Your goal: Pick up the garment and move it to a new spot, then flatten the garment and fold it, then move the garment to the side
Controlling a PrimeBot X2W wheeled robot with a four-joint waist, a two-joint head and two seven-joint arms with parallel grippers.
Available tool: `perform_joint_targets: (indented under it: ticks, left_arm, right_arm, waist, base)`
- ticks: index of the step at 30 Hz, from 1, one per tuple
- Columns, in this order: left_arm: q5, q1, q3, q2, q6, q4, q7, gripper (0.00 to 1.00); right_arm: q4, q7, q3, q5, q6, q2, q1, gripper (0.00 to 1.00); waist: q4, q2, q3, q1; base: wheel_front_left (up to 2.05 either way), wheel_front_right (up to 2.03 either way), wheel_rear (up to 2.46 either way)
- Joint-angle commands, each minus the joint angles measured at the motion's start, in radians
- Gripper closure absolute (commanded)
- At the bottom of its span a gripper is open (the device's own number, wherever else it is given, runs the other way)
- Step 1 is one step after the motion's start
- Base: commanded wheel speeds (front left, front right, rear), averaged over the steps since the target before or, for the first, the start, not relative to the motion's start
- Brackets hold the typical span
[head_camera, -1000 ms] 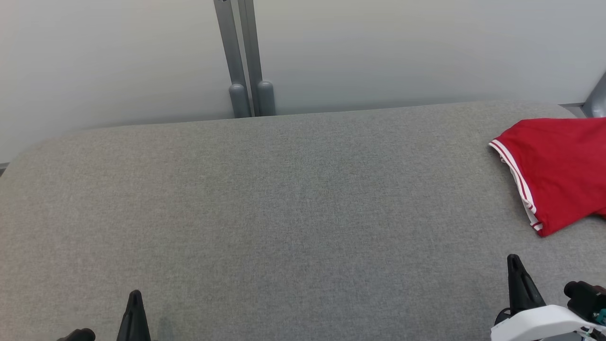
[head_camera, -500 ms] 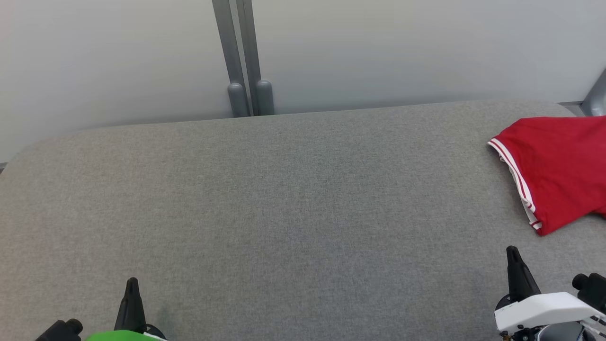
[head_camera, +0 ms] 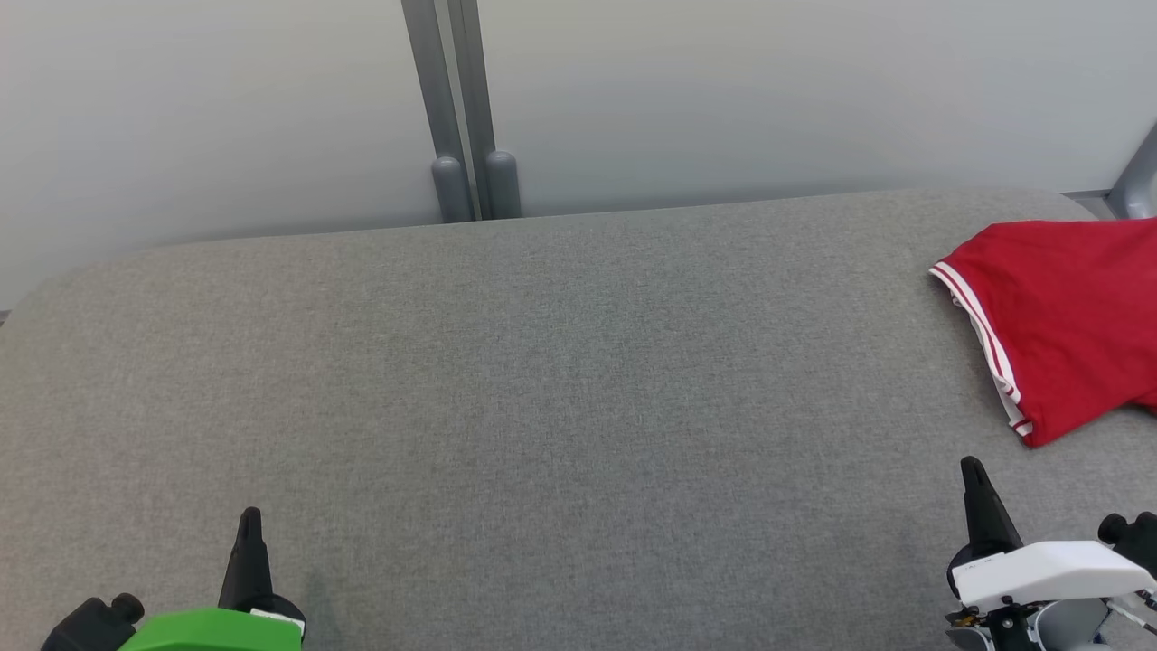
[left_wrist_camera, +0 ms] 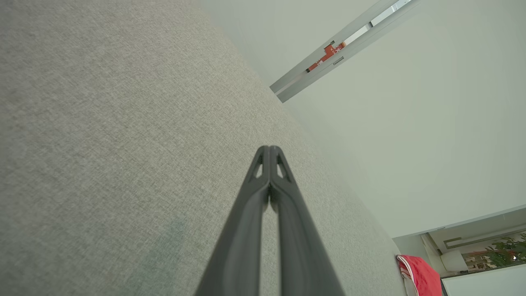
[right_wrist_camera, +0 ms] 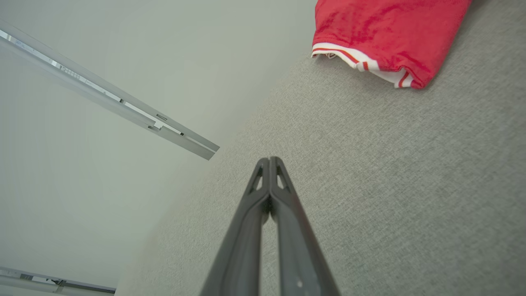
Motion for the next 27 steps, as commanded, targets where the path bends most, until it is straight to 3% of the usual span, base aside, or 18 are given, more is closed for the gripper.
perform_joint_targets:
  ticks: [1,27]
  left_arm:
    - [-0.032,-0.029,0.006,0.006,-0.007,-0.008,0.007,1.0]
    - [-0.285,-0.087,0.025,0.009,-0.027,0.001,0.078,1.0]
  right_arm:
    - [-0.007,0.007,-0.004,0.035,0.0,-0.004,-0.027,1.0]
    - [0.008,0.079,-0.011,0.322,0.0,0.002,-0.075,1.0]
  waist:
    - [0.0,0.0,0.0,0.0]
    - [-0.006,0.0,0.005,0.0]
  base:
    - [0.0,0.0,0.0]
    - [0.0,0.0,0.0]
